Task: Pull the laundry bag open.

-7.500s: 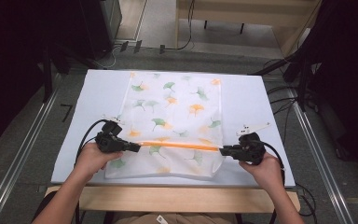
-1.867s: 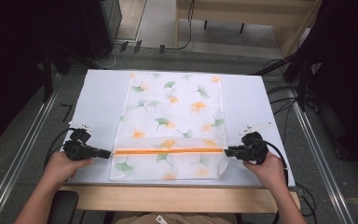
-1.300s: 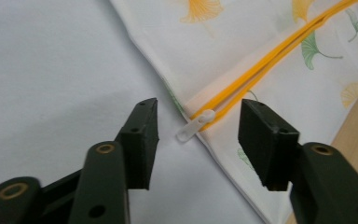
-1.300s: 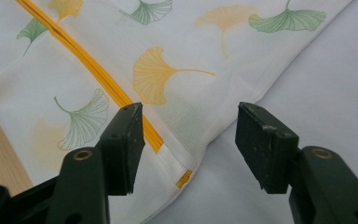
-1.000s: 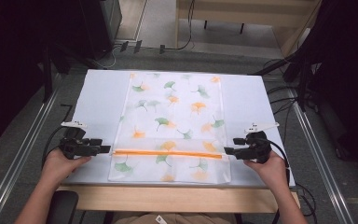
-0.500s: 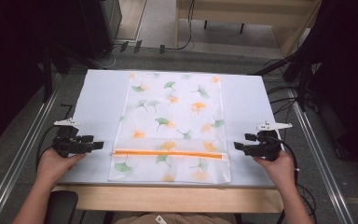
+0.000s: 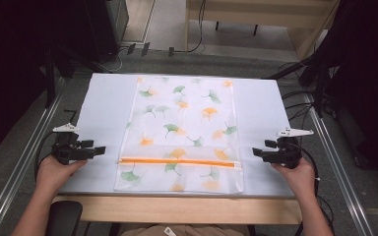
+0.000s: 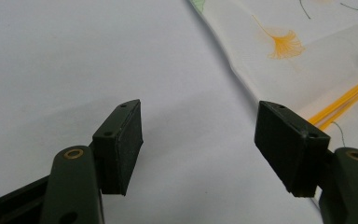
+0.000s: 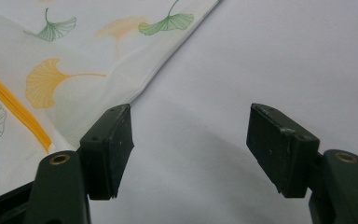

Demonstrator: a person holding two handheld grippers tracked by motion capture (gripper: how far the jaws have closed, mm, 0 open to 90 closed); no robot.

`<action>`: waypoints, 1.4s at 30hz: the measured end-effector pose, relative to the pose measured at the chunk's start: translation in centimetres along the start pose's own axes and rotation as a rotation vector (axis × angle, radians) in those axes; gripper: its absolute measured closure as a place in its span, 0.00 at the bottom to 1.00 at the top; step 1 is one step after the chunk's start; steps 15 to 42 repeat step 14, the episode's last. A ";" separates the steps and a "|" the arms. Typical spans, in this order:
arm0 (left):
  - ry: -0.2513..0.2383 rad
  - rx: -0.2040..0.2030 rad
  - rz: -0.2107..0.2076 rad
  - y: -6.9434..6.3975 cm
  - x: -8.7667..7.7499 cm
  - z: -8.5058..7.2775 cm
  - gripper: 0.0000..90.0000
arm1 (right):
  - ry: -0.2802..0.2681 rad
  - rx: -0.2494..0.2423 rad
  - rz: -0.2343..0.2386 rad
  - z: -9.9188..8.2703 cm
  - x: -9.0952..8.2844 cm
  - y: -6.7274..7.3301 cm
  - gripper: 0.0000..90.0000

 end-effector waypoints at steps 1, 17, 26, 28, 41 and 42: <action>0.001 0.000 0.005 0.0 0.0 0.0 0.37 | 0.001 0.002 -0.003 0.0 0.0 0.0 0.37; 0.038 0.025 0.024 0.1 0.9 -0.3 0.28 | 0.021 0.000 -0.014 -0.2 0.2 -0.4 0.36; 0.038 0.025 0.024 0.1 0.9 -0.3 0.28 | 0.021 0.000 -0.014 -0.2 0.2 -0.4 0.36; 0.038 0.025 0.024 0.1 0.9 -0.3 0.28 | 0.021 0.000 -0.014 -0.2 0.2 -0.4 0.36; 0.038 0.025 0.024 0.1 0.9 -0.3 0.28 | 0.021 0.000 -0.014 -0.2 0.2 -0.4 0.36; 0.038 0.025 0.024 0.1 0.9 -0.3 0.28 | 0.021 0.000 -0.014 -0.2 0.2 -0.4 0.36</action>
Point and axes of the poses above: each handheld gripper's, and its own axes: x roughly forward along the jaws, z roughly out of its top, y roughly to its left, the point moved 4 cm from there along x, roughly forward along the jaws, and after that the axes turned 13 degrees about x, right-handed, at the moved point
